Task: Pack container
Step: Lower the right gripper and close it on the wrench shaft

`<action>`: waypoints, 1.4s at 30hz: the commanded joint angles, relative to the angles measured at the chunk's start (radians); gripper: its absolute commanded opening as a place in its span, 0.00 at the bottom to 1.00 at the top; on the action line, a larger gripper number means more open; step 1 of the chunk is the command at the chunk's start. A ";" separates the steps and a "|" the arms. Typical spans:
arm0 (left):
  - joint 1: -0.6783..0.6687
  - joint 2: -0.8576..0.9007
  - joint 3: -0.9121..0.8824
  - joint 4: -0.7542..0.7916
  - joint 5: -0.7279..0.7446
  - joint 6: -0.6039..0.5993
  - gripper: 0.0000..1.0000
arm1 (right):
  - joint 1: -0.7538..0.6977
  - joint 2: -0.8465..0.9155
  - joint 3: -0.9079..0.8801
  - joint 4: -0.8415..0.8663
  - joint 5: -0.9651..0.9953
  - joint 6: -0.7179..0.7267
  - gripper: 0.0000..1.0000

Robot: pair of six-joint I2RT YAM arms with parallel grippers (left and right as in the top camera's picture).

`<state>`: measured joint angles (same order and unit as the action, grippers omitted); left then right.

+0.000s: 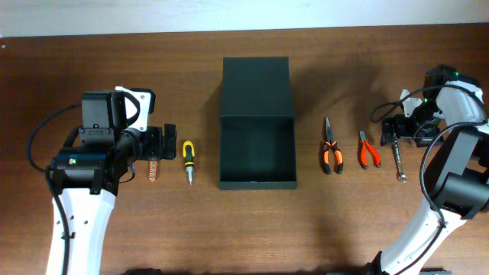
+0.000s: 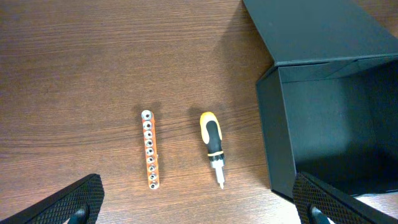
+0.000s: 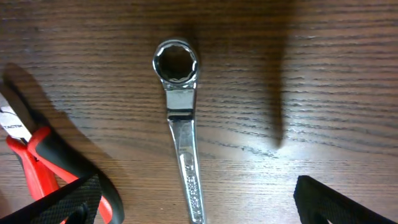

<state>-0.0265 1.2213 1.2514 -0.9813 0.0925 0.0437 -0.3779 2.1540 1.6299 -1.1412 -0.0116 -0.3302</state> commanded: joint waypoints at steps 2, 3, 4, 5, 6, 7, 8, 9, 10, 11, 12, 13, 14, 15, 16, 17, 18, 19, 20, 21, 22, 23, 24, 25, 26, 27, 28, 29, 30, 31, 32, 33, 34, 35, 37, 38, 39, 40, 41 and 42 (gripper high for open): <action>0.002 0.002 0.020 0.000 -0.011 -0.009 0.99 | 0.006 0.014 -0.024 0.009 0.024 0.013 0.99; 0.002 0.002 0.020 0.000 -0.011 -0.009 0.99 | 0.006 0.014 -0.026 0.011 0.024 0.013 0.99; 0.002 0.002 0.020 0.000 -0.011 -0.009 0.99 | 0.006 0.014 -0.031 0.013 0.024 0.013 0.99; 0.002 0.002 0.020 0.001 -0.011 -0.009 0.99 | 0.006 0.014 -0.042 0.019 0.024 0.013 0.99; 0.002 0.002 0.020 0.001 -0.011 -0.009 0.99 | 0.006 0.014 -0.053 0.024 0.024 0.013 0.99; 0.002 0.002 0.020 0.001 -0.011 -0.009 0.99 | 0.006 0.014 -0.057 0.027 0.024 0.013 0.99; 0.002 0.002 0.020 0.000 -0.011 -0.009 0.99 | 0.006 0.014 -0.061 0.030 0.024 0.013 0.99; 0.002 0.002 0.020 0.000 -0.011 -0.009 0.99 | 0.006 0.014 -0.062 0.031 0.023 0.013 0.99; 0.002 0.002 0.020 0.001 -0.011 -0.009 0.99 | 0.006 0.014 -0.063 0.032 0.023 0.013 0.99; 0.002 0.002 0.020 0.001 -0.012 -0.009 0.99 | 0.006 0.014 -0.063 0.033 0.021 0.013 0.99; 0.002 0.002 0.020 0.001 -0.012 -0.009 0.99 | 0.006 0.014 -0.063 0.034 0.020 0.013 0.99; 0.002 0.002 0.020 0.001 -0.012 -0.008 0.99 | 0.006 0.014 -0.063 0.035 0.020 0.013 0.99; 0.002 0.002 0.020 0.001 -0.011 -0.009 0.99 | 0.006 0.014 -0.063 0.035 0.019 0.013 0.99; 0.002 0.002 0.020 0.001 -0.011 -0.009 0.99 | 0.006 0.014 -0.063 0.038 0.019 0.013 0.99; 0.002 0.002 0.020 0.001 -0.011 -0.009 0.99 | 0.006 0.014 -0.066 0.043 0.019 0.013 0.99; 0.002 0.002 0.020 0.000 -0.011 -0.009 0.99 | 0.006 0.014 -0.068 0.048 0.019 0.013 0.99; 0.002 0.002 0.020 0.000 -0.011 -0.009 0.99 | 0.006 0.014 -0.075 0.061 0.019 0.013 0.99; 0.002 0.002 0.020 0.000 -0.011 -0.009 0.99 | 0.006 0.014 -0.084 0.076 0.013 0.013 0.99; 0.002 0.002 0.020 0.000 -0.011 -0.009 0.99 | 0.006 0.014 -0.087 0.082 0.010 0.013 0.99; 0.002 0.002 0.020 0.000 -0.011 -0.009 0.99 | 0.006 0.014 -0.090 0.089 0.004 0.013 0.99; 0.002 0.002 0.020 0.000 -0.011 -0.009 0.99 | 0.006 0.014 -0.094 0.100 0.000 0.013 0.99; 0.002 0.002 0.020 0.000 -0.011 -0.009 0.99 | 0.006 0.014 -0.094 0.106 -0.003 0.013 0.99; 0.002 0.002 0.020 0.000 -0.011 -0.010 0.99 | 0.006 0.014 -0.095 0.110 -0.003 0.014 0.99; 0.002 0.002 0.020 0.000 -0.011 -0.010 0.99 | 0.006 0.014 -0.095 0.113 -0.004 0.014 0.99; 0.002 0.002 0.020 0.000 -0.011 -0.009 0.99 | 0.006 0.014 -0.095 0.114 -0.004 0.020 0.99; 0.002 0.002 0.020 0.000 -0.011 -0.010 0.99 | 0.006 0.014 -0.095 0.114 -0.007 0.025 0.99; 0.002 0.002 0.020 0.000 -0.011 -0.009 0.99 | 0.006 0.014 -0.095 0.114 -0.011 0.025 0.99; 0.002 0.002 0.020 0.000 -0.011 -0.010 0.99 | 0.006 0.014 -0.095 0.114 -0.011 0.025 0.99; 0.002 0.002 0.020 0.000 -0.011 -0.009 0.99 | 0.006 0.014 -0.095 0.114 -0.011 0.025 0.99; 0.002 0.002 0.020 0.000 -0.011 -0.010 0.99 | 0.006 0.014 -0.095 0.114 -0.011 0.024 0.99; 0.002 0.002 0.020 0.000 -0.011 -0.009 0.99 | 0.006 0.014 -0.095 0.114 -0.011 0.024 0.99; 0.002 0.002 0.020 0.000 -0.011 -0.009 0.99 | 0.006 0.014 -0.095 0.114 -0.011 0.024 0.99; 0.002 0.002 0.020 0.000 -0.011 -0.009 0.99 | 0.006 0.014 -0.095 0.114 -0.010 0.024 0.99; 0.002 0.002 0.020 0.000 -0.011 -0.010 0.99 | 0.006 0.014 -0.095 0.114 -0.011 0.024 1.00; 0.002 0.002 0.020 0.000 -0.011 -0.009 0.99 | 0.006 0.014 -0.095 0.114 -0.011 0.024 0.93; 0.002 0.002 0.020 0.000 -0.011 -0.009 0.99 | 0.006 0.014 -0.095 0.115 -0.011 0.024 0.90; 0.002 0.002 0.020 0.000 -0.011 -0.009 0.99 | 0.006 0.014 -0.095 0.116 -0.011 0.024 0.85; 0.002 0.002 0.020 0.000 -0.011 -0.009 0.99 | 0.006 0.014 -0.095 0.118 -0.011 0.024 0.82; 0.002 0.002 0.020 0.000 -0.011 -0.010 0.99 | 0.006 0.014 -0.095 0.119 -0.011 0.024 0.81; 0.002 0.002 0.020 0.000 -0.011 -0.009 0.99 | 0.006 0.014 -0.095 0.120 -0.011 0.024 0.81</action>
<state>-0.0265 1.2213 1.2514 -0.9817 0.0925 0.0437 -0.3779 2.1555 1.5536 -1.0267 0.0036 -0.3069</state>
